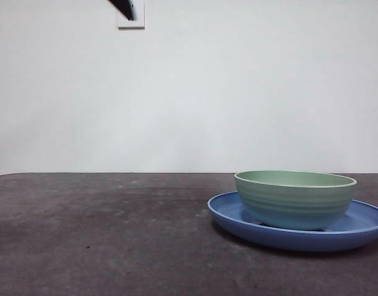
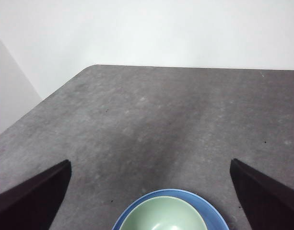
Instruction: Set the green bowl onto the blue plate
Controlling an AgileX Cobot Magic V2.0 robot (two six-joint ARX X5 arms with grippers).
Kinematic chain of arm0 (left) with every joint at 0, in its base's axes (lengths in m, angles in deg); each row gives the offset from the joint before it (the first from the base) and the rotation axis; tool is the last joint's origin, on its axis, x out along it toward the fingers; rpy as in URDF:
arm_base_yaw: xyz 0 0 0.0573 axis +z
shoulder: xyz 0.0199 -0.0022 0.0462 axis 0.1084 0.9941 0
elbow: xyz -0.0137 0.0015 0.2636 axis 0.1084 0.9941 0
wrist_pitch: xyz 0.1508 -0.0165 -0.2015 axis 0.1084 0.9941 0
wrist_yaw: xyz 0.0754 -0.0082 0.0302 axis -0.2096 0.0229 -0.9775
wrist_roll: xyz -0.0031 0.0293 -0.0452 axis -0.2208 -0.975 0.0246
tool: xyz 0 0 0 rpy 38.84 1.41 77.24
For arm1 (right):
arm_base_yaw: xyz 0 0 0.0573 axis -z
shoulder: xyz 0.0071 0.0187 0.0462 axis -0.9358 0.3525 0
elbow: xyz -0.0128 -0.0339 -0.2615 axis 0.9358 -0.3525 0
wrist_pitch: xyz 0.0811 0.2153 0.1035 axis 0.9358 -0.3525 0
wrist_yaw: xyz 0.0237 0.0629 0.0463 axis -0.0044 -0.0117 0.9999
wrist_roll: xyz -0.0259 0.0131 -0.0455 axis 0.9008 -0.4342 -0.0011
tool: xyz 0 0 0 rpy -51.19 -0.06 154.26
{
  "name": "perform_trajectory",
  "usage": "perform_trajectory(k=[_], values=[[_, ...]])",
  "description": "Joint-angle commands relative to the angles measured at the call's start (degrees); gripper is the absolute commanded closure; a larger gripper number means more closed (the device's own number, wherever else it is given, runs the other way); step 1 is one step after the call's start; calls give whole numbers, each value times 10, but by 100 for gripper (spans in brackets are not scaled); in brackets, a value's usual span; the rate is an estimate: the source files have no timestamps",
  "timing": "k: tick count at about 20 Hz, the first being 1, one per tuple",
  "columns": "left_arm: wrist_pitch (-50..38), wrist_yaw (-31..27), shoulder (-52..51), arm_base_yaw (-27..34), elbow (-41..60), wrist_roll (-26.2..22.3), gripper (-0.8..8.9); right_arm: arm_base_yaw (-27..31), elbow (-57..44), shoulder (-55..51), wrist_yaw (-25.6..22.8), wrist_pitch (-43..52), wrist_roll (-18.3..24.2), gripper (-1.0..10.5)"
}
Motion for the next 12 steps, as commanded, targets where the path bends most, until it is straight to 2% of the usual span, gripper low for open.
perform_trajectory(k=[1,6,12], values=[[-66,-2,-91,-3,116,-25,227,-2,10,2,2,5,-1,295],[-233,-2,-285,2,363,-39,227,-2,10,2,2,5,-1,295],[-373,-2,-389,2,516,-21,227,-2,10,2,2,5,-1,295]])
